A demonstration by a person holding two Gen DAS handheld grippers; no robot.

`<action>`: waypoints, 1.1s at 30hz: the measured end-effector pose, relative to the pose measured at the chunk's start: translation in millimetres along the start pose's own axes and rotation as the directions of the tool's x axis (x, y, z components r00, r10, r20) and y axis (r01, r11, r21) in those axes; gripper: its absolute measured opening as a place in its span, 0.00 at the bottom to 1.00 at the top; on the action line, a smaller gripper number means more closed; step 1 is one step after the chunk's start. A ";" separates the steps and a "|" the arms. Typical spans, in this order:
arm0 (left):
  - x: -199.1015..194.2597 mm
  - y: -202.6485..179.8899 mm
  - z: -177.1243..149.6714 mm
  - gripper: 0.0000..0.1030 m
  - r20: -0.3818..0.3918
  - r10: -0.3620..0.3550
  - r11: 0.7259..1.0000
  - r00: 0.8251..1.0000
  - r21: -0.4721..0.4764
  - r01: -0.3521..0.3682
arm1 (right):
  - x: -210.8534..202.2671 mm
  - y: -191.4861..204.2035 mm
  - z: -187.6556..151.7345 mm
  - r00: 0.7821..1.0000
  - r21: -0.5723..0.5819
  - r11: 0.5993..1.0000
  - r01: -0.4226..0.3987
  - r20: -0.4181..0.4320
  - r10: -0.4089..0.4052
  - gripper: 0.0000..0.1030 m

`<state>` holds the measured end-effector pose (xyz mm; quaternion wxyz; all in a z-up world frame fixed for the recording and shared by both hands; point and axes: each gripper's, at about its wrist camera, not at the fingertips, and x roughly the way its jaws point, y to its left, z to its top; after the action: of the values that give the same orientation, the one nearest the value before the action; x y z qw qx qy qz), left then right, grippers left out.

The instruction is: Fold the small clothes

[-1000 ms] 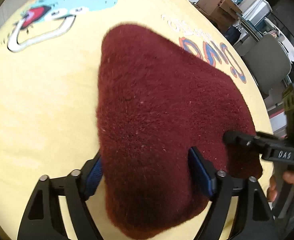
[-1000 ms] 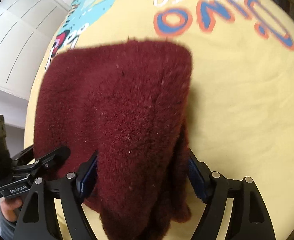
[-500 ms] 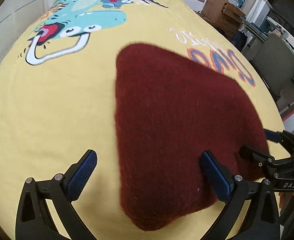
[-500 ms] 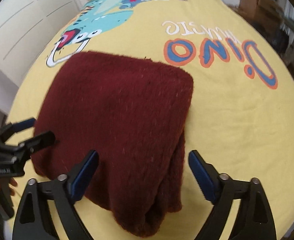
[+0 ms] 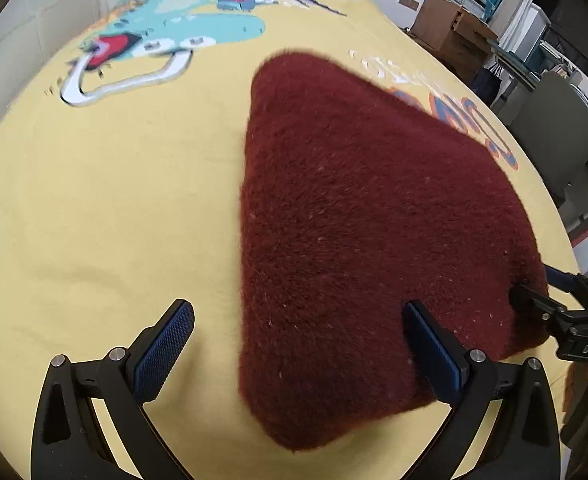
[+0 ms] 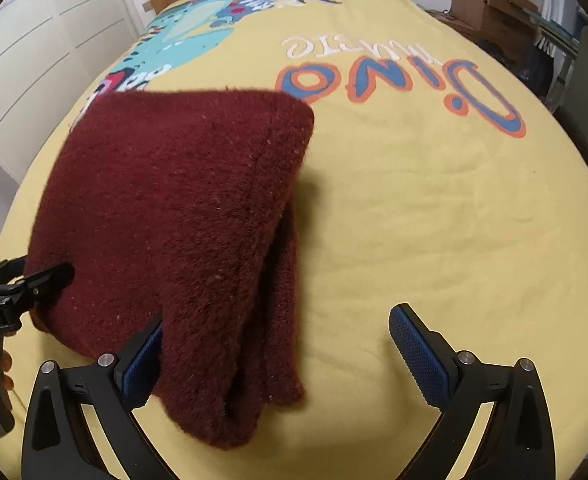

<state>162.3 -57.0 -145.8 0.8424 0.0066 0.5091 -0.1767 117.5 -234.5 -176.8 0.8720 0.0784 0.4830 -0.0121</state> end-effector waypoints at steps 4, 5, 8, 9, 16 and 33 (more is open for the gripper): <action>-39.6 -4.1 2.7 0.99 0.062 0.120 0.992 0.991 0.026 -0.122 | -33.1 7.3 5.0 0.999 -0.014 1.000 0.018 0.034 -0.018 0.99; -51.7 -3.2 2.1 0.99 0.079 0.126 0.992 0.989 0.021 -0.128 | -42.8 7.9 6.3 0.999 -0.017 0.999 0.031 0.038 -0.030 0.99; -82.1 0.5 -2.0 0.99 0.104 0.137 0.990 0.985 0.006 -0.138 | -71.3 7.7 7.6 0.997 -0.020 0.999 0.046 0.066 -0.045 0.99; -94.1 1.2 -4.1 0.99 0.116 0.151 0.988 0.982 0.007 -0.152 | -83.7 7.8 7.3 0.995 -0.023 0.998 0.053 0.081 -0.051 0.99; -154.3 -1.1 -24.3 0.99 0.168 0.190 0.981 0.967 -0.003 -0.193 | -154.4 10.2 -9.6 0.983 -0.036 0.995 0.093 0.165 -0.086 0.99; -187.0 -5.2 -43.0 0.99 0.214 0.226 0.971 0.950 0.029 -0.237 | -205.5 8.6 -53.2 0.982 -0.040 0.994 0.105 0.164 -0.098 0.99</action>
<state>45.5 0.7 -4.8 0.9056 0.0703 0.4085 -0.0902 -35.9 -229.4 -30.0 0.9083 0.0315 0.4141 -0.0513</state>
